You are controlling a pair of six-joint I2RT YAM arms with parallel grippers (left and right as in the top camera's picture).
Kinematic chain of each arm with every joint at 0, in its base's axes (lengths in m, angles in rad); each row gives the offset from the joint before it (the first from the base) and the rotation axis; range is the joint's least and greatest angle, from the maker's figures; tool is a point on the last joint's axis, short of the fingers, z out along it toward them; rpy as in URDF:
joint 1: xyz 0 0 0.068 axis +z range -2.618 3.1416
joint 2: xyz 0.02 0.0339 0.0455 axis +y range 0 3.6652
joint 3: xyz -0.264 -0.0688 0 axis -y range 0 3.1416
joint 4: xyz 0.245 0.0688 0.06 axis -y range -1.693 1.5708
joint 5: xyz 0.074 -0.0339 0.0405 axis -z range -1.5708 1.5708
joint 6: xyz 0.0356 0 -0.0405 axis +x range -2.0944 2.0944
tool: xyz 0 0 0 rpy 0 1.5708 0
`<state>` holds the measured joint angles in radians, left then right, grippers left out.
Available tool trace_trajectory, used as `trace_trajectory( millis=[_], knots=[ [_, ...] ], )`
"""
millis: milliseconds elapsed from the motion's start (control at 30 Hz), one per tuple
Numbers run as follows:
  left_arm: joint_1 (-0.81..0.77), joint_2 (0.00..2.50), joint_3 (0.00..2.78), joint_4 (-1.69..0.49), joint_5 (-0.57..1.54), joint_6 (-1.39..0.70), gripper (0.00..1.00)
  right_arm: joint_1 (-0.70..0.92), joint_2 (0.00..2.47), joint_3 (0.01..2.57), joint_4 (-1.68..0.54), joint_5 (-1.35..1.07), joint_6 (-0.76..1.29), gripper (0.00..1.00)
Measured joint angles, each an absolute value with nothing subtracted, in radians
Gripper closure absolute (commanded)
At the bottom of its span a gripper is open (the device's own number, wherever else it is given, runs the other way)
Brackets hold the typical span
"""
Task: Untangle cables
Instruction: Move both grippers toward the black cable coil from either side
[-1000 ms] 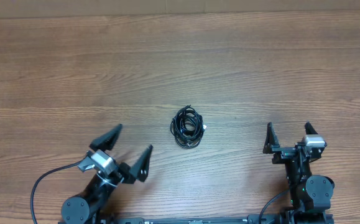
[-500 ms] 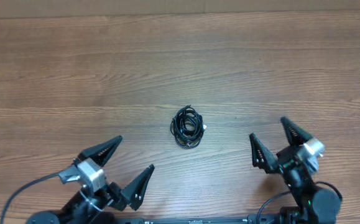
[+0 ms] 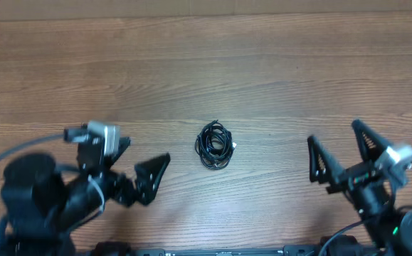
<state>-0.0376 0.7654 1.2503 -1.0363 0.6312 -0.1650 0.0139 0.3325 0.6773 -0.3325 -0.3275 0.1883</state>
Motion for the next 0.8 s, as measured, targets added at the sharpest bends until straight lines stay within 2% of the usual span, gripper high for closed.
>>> trace_trajectory(
  millis=[133, 400, 633, 800],
  knots=[
    [-0.038, 0.855, 1.253, -1.04, 0.707, -0.229, 0.0, 0.014, 0.553, 0.911, -0.606, -0.326, 0.17, 0.0],
    [-0.054, 0.984, 1.253, -1.09, 0.743, -0.264, 0.0, 0.014, 0.789, 1.035, -0.828, -0.5, 0.225, 0.0],
    [-0.209, 1.121, 1.255, -1.135, 0.595, -0.317, 0.01, 0.014, 0.916, 1.035, -0.859, -0.566, 0.25, 0.0],
    [-0.308, 1.274, 1.256, -1.127, 0.464, -0.388, 0.01, 0.014, 1.053, 1.062, -0.993, -0.573, 0.259, 0.01]
  ],
)
